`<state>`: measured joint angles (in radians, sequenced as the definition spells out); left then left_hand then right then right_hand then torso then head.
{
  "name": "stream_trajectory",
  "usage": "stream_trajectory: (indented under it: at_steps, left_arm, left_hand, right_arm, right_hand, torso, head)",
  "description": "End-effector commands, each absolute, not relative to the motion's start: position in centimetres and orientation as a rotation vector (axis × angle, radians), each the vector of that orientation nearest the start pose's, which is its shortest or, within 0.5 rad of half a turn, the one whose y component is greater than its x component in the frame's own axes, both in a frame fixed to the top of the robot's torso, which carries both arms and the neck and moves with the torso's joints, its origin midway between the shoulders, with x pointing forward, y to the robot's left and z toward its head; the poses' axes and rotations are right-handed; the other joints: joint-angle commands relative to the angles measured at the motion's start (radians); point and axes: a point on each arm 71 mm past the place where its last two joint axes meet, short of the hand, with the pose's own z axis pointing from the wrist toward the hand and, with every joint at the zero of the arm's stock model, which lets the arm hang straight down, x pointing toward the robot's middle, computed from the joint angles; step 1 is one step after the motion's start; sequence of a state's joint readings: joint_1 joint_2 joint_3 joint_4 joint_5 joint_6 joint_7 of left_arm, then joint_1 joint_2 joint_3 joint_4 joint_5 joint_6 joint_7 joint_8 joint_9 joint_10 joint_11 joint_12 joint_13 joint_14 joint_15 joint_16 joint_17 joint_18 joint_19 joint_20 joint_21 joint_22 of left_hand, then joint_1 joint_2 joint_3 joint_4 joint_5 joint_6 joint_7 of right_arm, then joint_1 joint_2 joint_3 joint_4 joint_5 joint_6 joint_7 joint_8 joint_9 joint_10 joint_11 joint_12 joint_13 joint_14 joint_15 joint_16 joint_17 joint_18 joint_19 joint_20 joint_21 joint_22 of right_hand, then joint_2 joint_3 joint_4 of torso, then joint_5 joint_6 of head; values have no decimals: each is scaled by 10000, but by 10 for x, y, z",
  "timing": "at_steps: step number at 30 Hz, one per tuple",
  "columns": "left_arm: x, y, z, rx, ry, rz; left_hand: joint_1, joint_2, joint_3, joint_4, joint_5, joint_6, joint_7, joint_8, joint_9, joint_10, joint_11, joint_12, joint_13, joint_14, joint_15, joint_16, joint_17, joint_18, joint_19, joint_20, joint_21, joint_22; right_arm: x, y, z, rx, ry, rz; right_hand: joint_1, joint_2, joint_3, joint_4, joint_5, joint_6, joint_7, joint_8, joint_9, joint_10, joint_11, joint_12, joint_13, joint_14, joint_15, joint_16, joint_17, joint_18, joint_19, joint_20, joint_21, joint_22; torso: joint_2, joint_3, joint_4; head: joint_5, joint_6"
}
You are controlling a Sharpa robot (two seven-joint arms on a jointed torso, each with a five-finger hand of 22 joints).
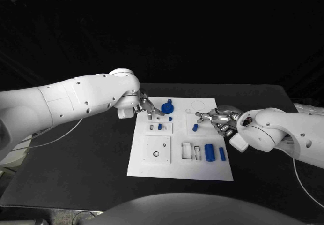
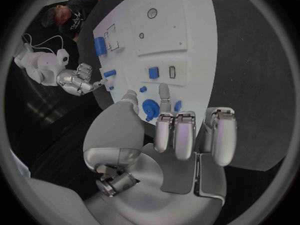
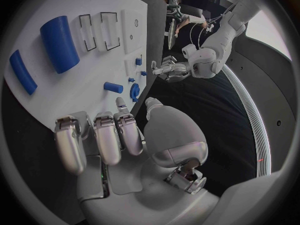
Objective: Assemble the parts on the task board
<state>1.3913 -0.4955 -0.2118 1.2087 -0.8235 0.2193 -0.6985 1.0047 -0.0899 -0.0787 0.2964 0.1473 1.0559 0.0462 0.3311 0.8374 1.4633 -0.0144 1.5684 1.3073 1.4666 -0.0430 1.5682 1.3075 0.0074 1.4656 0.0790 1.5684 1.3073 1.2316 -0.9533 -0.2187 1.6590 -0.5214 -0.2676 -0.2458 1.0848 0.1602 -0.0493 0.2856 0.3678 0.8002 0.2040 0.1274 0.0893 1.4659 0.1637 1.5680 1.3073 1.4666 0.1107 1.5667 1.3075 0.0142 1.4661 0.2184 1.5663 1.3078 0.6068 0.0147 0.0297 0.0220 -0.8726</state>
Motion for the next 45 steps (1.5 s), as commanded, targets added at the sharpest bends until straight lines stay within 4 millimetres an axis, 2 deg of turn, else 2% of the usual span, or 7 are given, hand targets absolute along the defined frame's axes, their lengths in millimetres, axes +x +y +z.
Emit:
stream_trajectory:
  at_steps: [1, 5, 9, 22, 30, 39, 45]
  left_arm:
    - [538, 148, -199, -2622, 24160, -2602]
    - [548, 157, -193, -2736, 23847, -2940]
    - [556, 163, -193, -2637, 23788, -2913]
    - [572, 164, -204, -1702, 23983, -2001]
    - [572, 162, -222, -1515, 24275, -1869]
    - [572, 164, -227, -1408, 24395, -1510]
    - [574, 162, -229, -1463, 24315, -1469]
  left_hand:
    - [104, 46, -10, -8, 143, -17, -2, 60, 35, 1075, 58, 24, 2635, 1042, 20, 25, 2633, -74, 1052, 51, 24, 2635]
    - [247, 76, 18, -8, 194, -133, 11, 89, 120, 1075, 65, 24, 2635, 1042, 21, 25, 2633, -74, 1052, 48, 24, 2635]
    - [331, 70, 22, -13, 201, -222, 23, 115, 182, 1075, 76, 24, 2635, 1042, 27, 25, 2633, -74, 1052, 49, 24, 2635]
    - [821, 171, 112, -20, 438, -349, 8, 256, 379, 1075, 68, 24, 2635, 1042, 44, 25, 2633, -74, 1052, 58, 24, 2635]
    - [1074, 243, 108, -22, 969, -485, 13, 281, 448, 1075, 71, 24, 2635, 1042, 54, 25, 2633, -74, 1052, 68, 24, 2635]
    - [1281, 283, 133, -27, 1192, -517, 6, 279, 448, 1075, 69, 24, 2635, 1042, 62, 25, 2633, -74, 1052, 74, 24, 2635]
    - [1578, 439, 220, -35, 1379, -519, -17, 289, 448, 1075, 48, 24, 2635, 1042, 62, 25, 2633, -74, 1052, 77, 24, 2635]
  right_arm:
    - [430, -229, -251, 8277, 21759, 8535]
    - [430, -228, -251, 8269, 21773, 8539]
    - [430, -228, -251, 8261, 21785, 8547]
    - [429, -225, -251, 8194, 21863, 8623]
    - [428, -224, -251, 8184, 21880, 8636]
    - [428, -223, -250, 8174, 21897, 8647]
    - [428, -223, -250, 8168, 21906, 8650]
  right_hand:
    - [112, -22, -50, 5, 56, -80, 326, 34, 9, 1049, 54, 28, 2635, 1042, 47, 41, 2633, -142, 1047, 49, 45, 2630]
    - [115, -22, -51, 5, 56, -80, 326, 35, 9, 1049, 54, 28, 2635, 1042, 46, 41, 2633, -142, 1047, 49, 45, 2630]
    - [115, -22, -51, 5, 56, -80, 326, 35, 9, 1049, 54, 28, 2635, 1042, 46, 41, 2633, -142, 1047, 49, 45, 2630]
    - [119, -21, -52, 5, 57, -83, 326, 35, 9, 1049, 54, 28, 2635, 1042, 46, 41, 2633, -142, 1047, 49, 45, 2630]
    - [122, -20, -54, 6, 58, -85, 326, 35, 8, 1049, 54, 28, 2635, 1042, 46, 41, 2633, -142, 1047, 49, 45, 2630]
    - [122, -20, -54, 6, 58, -85, 326, 35, 8, 1049, 54, 28, 2635, 1042, 46, 41, 2633, -142, 1047, 49, 45, 2630]
    - [130, -19, -55, 5, 61, -89, 327, 35, 8, 1049, 54, 28, 2635, 1042, 46, 41, 2633, -142, 1047, 48, 45, 2630]
  torso:
    - [-2, 5, -4]
    - [10, -4, -33]
    - [16, -9, -24]
    - [20, -14, -28]
    - [18, -8, -17]
    - [6, -2, -17]
    - [7, -1, -10]
  head:
    - [38, 0]
    - [155, 0]
    - [203, 0]
    - [217, 0]
    - [179, 0]
    - [196, 0]
    - [181, 0]
